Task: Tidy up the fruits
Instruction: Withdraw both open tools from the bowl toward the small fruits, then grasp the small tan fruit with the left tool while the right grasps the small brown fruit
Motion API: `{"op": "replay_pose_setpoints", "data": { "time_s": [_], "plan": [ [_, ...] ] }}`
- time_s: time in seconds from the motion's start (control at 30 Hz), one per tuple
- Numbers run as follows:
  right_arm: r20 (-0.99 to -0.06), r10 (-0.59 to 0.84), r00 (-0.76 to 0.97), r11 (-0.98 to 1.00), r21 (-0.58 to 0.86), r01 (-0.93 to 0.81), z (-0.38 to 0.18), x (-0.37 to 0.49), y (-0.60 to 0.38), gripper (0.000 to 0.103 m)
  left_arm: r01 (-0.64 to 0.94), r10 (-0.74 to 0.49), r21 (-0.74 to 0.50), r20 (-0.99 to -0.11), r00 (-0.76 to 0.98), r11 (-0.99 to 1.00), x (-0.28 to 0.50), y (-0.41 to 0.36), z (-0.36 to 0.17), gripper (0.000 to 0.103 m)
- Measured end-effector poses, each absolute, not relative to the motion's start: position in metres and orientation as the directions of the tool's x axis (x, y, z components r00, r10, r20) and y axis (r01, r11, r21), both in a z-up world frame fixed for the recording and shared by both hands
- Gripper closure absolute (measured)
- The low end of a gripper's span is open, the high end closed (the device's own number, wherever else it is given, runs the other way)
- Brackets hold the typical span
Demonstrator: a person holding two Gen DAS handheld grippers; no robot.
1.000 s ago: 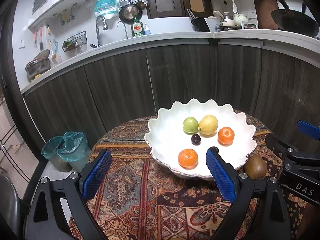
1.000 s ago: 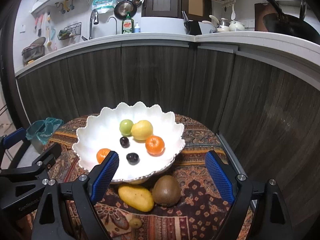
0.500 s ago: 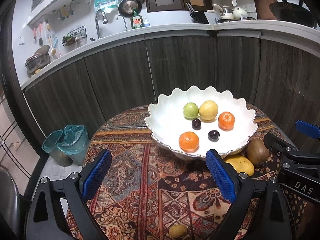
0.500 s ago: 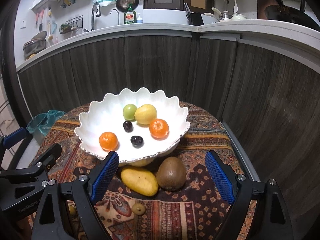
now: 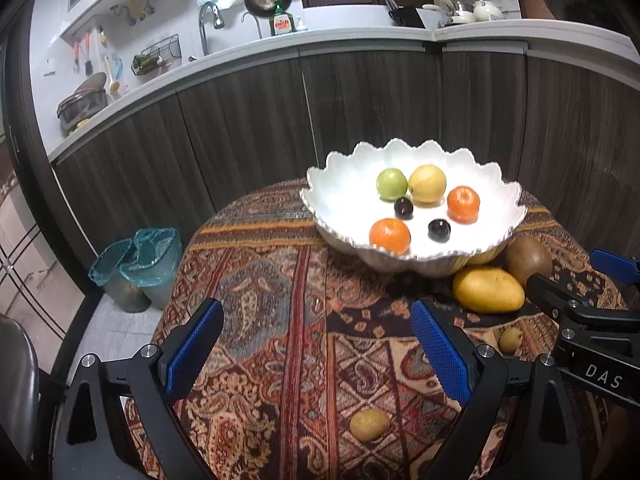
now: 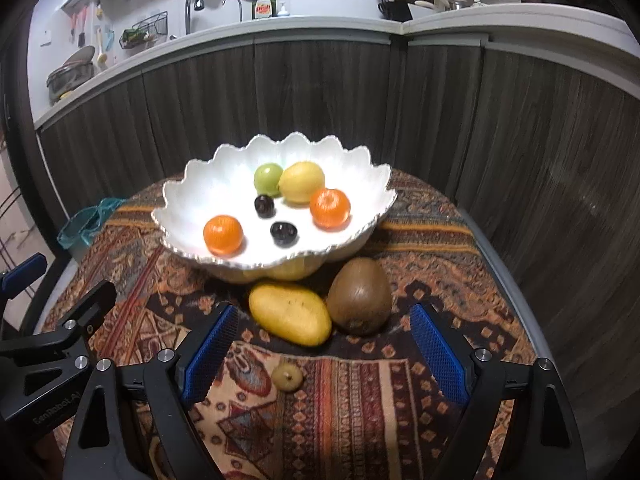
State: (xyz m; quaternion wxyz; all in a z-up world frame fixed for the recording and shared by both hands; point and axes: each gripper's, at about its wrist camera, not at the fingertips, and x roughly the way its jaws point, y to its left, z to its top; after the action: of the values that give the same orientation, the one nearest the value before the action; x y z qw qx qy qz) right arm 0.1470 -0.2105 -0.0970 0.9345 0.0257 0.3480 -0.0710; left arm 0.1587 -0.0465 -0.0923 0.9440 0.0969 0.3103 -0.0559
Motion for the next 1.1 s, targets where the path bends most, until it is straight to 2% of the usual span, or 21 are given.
{"op": "replay_pose_setpoints", "data": {
  "time_s": [0.13, 0.3, 0.47, 0.67, 0.93, 1.0, 1.1],
  "plan": [
    [-0.667, -0.113, 0.736, 0.989, -0.005, 0.147, -0.106, 0.147, -0.208, 0.014, 0.168, -0.041, 0.149, -0.616, 0.787, 0.975, 0.157, -0.044, -0.102, 0.008],
    [-0.681, -0.111, 0.724, 0.990, -0.012, 0.141, -0.115, 0.146, -0.205, 0.014, 0.177, -0.048, 0.139, -0.639, 0.768, 0.974, 0.155, -0.042, -0.112, 0.019],
    [-0.701, -0.103, 0.705, 0.990, -0.005, 0.139, -0.125, 0.144, -0.204, 0.014, 0.195, -0.059, 0.136, -0.657, 0.751, 0.971, 0.152, -0.042, -0.120, 0.021],
    [-0.717, -0.096, 0.690, 0.991, -0.003, 0.135, -0.133, 0.141, -0.204, 0.014, 0.224, -0.078, 0.125, -0.687, 0.722, 0.967, 0.149, -0.044, -0.130, 0.035],
    [-0.724, -0.100, 0.682, 0.990, -0.005, 0.139, -0.137, 0.138, -0.205, 0.014, 0.250, -0.096, 0.111, -0.718, 0.689, 0.962, 0.146, -0.048, -0.140, 0.046],
    [-0.726, -0.099, 0.681, 0.990, -0.004, 0.140, -0.138, 0.138, -0.206, 0.014, 0.255, -0.101, 0.100, -0.734, 0.671, 0.962, 0.147, -0.049, -0.145, 0.053],
    [-0.729, -0.098, 0.677, 0.990, -0.005, 0.139, -0.139, 0.138, -0.206, 0.014, 0.259, -0.105, 0.093, -0.747, 0.657, 0.961, 0.147, -0.049, -0.150, 0.058]
  ]
}}
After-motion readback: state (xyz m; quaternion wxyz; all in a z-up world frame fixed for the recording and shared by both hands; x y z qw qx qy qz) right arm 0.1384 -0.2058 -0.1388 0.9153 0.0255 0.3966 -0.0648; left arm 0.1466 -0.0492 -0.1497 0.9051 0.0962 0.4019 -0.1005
